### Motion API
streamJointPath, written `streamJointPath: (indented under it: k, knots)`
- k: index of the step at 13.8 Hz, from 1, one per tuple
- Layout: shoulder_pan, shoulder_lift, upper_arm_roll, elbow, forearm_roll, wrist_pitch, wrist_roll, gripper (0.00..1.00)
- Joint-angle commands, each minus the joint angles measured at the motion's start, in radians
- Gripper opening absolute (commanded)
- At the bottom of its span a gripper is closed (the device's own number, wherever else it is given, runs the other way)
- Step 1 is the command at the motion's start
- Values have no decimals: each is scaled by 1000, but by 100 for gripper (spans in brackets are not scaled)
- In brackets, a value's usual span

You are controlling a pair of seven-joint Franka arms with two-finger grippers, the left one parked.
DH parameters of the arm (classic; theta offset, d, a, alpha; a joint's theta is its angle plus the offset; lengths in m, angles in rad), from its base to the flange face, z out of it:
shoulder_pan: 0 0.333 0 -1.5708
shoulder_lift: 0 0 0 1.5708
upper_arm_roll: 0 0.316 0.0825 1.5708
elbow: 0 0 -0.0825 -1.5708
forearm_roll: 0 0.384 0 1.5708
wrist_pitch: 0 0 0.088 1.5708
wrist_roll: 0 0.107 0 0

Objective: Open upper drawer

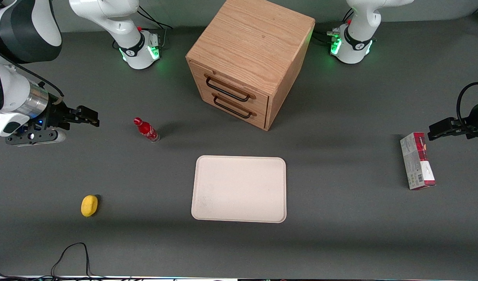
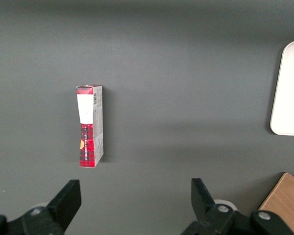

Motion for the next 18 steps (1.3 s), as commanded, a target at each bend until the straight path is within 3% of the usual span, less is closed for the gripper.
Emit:
streamJointPath:
  k: [1,9,15,18]
  knots:
    - [5,4,-1,19,4,-21,1,100]
    - [5,7,1,21,2,-51,-15,100]
    - [2,36,-1,34,44,-38,-6,100]
    - [26,103,11,125,65,-46,-2,100]
